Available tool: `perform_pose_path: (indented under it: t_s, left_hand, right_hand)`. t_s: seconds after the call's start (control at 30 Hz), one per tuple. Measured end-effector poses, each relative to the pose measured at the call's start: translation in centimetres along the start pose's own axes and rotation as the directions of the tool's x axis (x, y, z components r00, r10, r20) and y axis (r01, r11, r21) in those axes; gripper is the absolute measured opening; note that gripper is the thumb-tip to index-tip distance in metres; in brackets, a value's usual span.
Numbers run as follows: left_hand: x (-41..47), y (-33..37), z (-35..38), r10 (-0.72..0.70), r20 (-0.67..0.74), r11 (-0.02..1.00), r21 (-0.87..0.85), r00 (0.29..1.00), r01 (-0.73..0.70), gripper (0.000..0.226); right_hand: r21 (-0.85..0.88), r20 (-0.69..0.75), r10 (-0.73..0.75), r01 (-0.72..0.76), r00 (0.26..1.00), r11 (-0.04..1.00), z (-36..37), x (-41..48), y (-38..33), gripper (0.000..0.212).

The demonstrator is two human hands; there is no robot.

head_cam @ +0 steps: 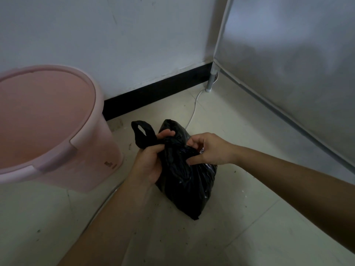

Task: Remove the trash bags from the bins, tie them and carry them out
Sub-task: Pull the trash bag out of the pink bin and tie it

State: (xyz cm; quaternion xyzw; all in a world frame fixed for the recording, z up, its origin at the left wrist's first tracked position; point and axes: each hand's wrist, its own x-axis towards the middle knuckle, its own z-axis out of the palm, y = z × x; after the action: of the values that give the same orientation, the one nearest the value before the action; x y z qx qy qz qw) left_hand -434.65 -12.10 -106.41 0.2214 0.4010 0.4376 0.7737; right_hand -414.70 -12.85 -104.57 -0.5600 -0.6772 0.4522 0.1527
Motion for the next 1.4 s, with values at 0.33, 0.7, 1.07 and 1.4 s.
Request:
perform_pose_path:
  t_s: [0.33, 0.7, 1.07, 1.4]
  left_hand:
    - [0.1, 0.1, 0.3, 0.198, -0.153, 0.902, 0.415, 0.968, -0.119, 0.021]
    - [-0.5, 0.8, -0.7, -0.089, 0.048, 0.994, 0.061, 0.995, 0.086, 0.036]
    - [0.7, -0.4, -0.9, 0.118, -0.193, 0.971, 0.228, 0.974, -0.072, 0.026]
    - [0.1, -0.7, -1.3, 0.164, -0.178, 0.948, 0.300, 0.970, -0.106, 0.018]
  right_hand:
    - [-0.034, -0.023, 0.000, -0.001, 1.000, 0.999, 0.0, 0.1, 0.4, 0.028]
    - [0.042, -0.015, 0.038, -0.037, 0.999, 0.998, -0.6, -0.1, 0.5, 0.025]
    - [0.074, 0.027, 0.172, -0.174, 0.985, 0.982, -2.1, -0.1, 0.8, 0.011]
    - [0.038, -0.116, 0.040, -0.035, 0.992, 0.999, -1.5, 1.2, 1.2, 0.025]
